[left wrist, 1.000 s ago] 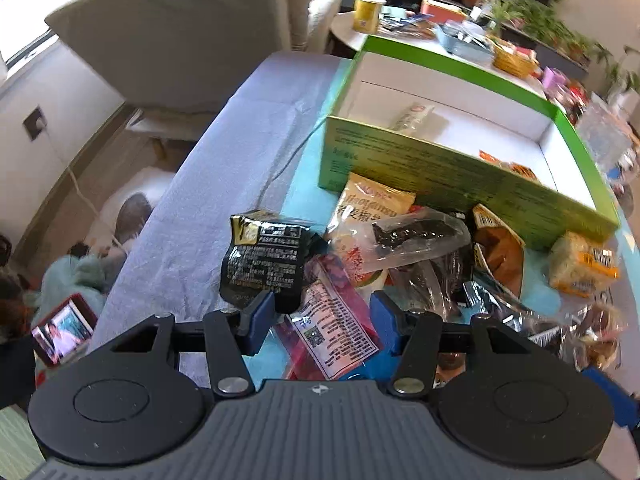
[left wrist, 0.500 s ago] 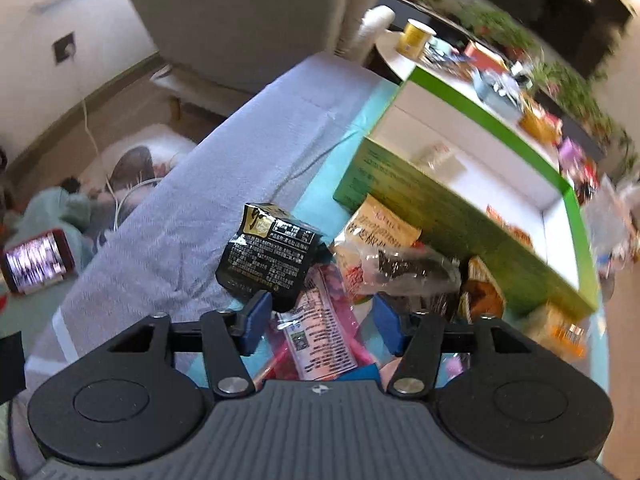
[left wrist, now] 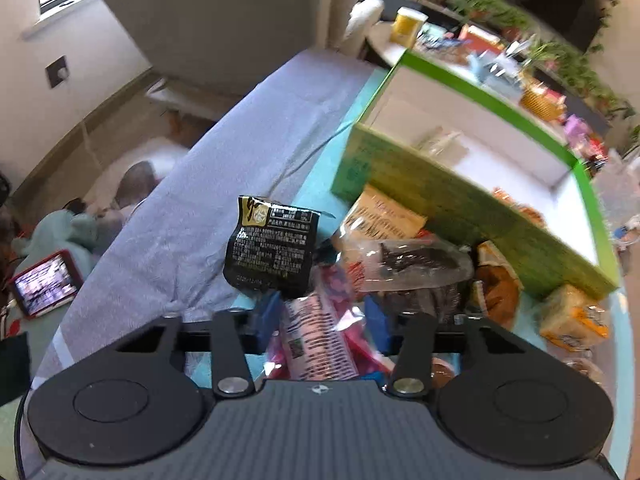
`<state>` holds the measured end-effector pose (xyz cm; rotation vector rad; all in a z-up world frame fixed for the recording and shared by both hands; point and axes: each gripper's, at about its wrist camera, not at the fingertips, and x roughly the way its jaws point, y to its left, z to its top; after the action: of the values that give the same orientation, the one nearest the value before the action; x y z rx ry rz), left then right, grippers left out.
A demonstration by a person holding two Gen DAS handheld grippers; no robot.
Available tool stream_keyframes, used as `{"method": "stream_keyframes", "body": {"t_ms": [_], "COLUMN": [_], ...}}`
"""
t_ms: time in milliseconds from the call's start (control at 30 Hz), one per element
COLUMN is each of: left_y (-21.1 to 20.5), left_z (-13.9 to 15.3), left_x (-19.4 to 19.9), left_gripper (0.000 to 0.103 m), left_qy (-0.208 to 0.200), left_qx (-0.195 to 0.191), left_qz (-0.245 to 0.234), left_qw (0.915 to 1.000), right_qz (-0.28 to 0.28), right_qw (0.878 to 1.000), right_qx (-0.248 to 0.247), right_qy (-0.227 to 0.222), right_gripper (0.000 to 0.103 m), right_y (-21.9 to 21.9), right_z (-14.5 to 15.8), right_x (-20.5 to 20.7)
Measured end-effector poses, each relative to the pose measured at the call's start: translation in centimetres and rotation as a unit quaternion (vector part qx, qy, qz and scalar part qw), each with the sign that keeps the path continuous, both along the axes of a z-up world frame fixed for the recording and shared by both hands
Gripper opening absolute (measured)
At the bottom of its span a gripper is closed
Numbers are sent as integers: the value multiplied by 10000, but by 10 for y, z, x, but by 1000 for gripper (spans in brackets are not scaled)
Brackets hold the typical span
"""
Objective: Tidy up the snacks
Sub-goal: 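Lower the left gripper onto the pink-and-blue candy bag and grasp it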
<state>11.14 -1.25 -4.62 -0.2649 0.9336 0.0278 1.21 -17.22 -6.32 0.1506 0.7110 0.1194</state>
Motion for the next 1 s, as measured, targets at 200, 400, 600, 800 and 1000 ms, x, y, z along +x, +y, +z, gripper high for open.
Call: {"method": "stream_keyframes", "body": {"t_ms": [200, 400, 600, 800, 1000], "left_y": [15, 27, 32, 40, 43], "left_z": [15, 13, 10, -5, -9], "left_x": [-13, -19, -22, -17, -18], "left_gripper": [9, 39, 51, 53, 56], "left_qy": [-121, 244, 210, 494, 385], "left_qx": [-330, -551, -243, -230, -326], "left_qz": [-168, -110, -44, -128, -177], "left_qw": [9992, 9981, 9995, 9984, 9986], "right_qz": [-141, -358, -774, -911, -1002], "right_qw": [9998, 9992, 9954, 9947, 9939], "right_qx": [116, 129, 424, 118, -234], "right_qy": [39, 128, 374, 455, 403], "right_gripper": [45, 45, 45, 45, 45], "right_y": [1, 0, 0, 11, 22], "right_z": [-4, -6, -8, -13, -17], "right_x": [10, 23, 40, 44, 45]}}
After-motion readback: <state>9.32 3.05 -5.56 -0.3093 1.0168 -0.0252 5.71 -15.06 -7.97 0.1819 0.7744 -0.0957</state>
